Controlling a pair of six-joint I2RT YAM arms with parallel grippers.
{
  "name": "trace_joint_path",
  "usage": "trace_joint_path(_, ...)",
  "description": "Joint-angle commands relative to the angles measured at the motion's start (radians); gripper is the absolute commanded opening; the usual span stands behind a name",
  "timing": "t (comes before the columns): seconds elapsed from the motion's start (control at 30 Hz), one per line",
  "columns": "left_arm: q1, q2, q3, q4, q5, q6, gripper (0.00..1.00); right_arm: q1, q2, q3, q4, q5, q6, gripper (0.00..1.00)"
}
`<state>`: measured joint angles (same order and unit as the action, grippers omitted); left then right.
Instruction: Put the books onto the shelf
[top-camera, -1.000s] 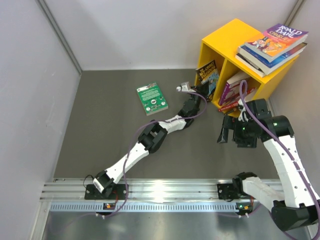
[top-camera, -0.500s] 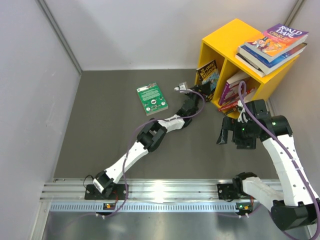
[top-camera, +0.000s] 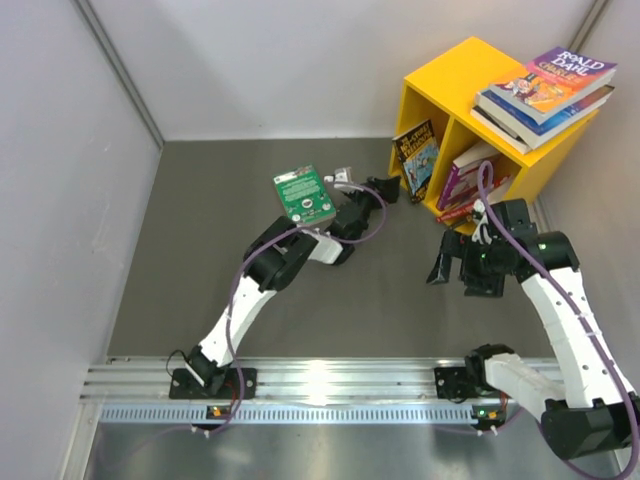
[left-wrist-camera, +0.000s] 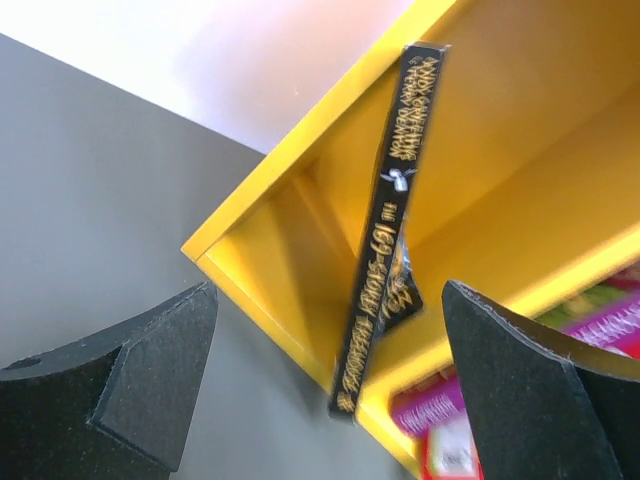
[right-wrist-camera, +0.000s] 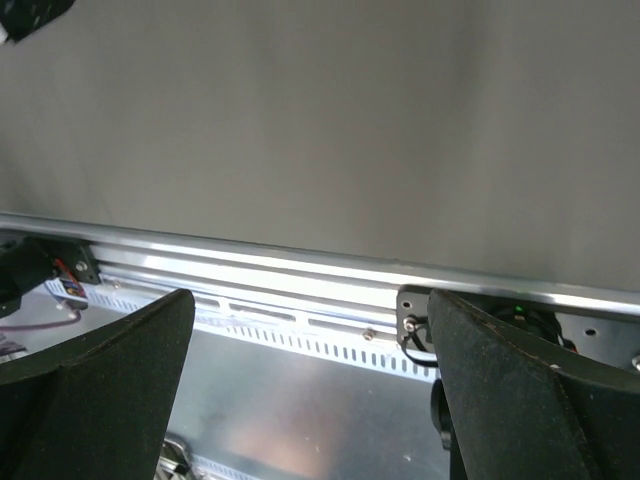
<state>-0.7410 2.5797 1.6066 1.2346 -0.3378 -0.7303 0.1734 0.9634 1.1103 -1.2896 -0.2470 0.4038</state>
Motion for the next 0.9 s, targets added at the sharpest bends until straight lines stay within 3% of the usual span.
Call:
trace_joint_path(0.0,0.022,-0.208,-0.223,0.348,0.028,-0.076,0.99,-0.012,-0.003,-0.015,0.097,-0.031,0.039,1.0)
trace_joint_path(0.1,0.063,-0.381,-0.486,0.303,-0.043,-0.187,0.95,-0.012,0.0,-0.03,0.14,-0.041,0.061,1.0)
trace_joint_path(0.13,0.078,-0.48,-0.538,0.201,-0.044,-0.199,0.89,-0.012,0.003,-0.036,0.154,-0.044,0.073,1.0)
trace_joint_path(0.2,0.144,-0.579,-0.627,0.044,0.008,-0.178,0.89,-0.012,0.006,-0.061,0.197,-0.058,0.085,1.0)
trace_joint_path(0.27,0.205,-0.696,-0.623,-0.261,0.046,-0.126,0.91,-0.011,0.005,-0.104,0.246,-0.074,0.115,1.0)
trace_joint_path(0.33,0.259,-0.754,-0.582,-0.45,0.112,-0.1,0.93,-0.009,-0.002,-0.131,0.277,-0.087,0.145,1.0)
trace_joint_path(0.37,0.309,-0.762,-0.55,-0.686,0.164,-0.095,0.98,-0.011,-0.003,-0.157,0.311,-0.1,0.156,1.0)
trace_joint_path(0.47,0.374,-0.741,-0.348,-1.052,0.165,0.014,0.99,-0.006,0.0,-0.191,0.375,-0.121,0.187,1.0)
trace_joint_path(0.63,0.448,-0.618,-0.182,-1.218,0.114,0.181,0.99,0.02,0.038,-0.205,0.461,-0.118,0.22,1.0)
trace_joint_path(0.87,0.578,-0.331,0.155,-1.227,0.212,0.149,0.99,0.092,-0.011,-0.23,0.469,-0.084,0.302,1.0)
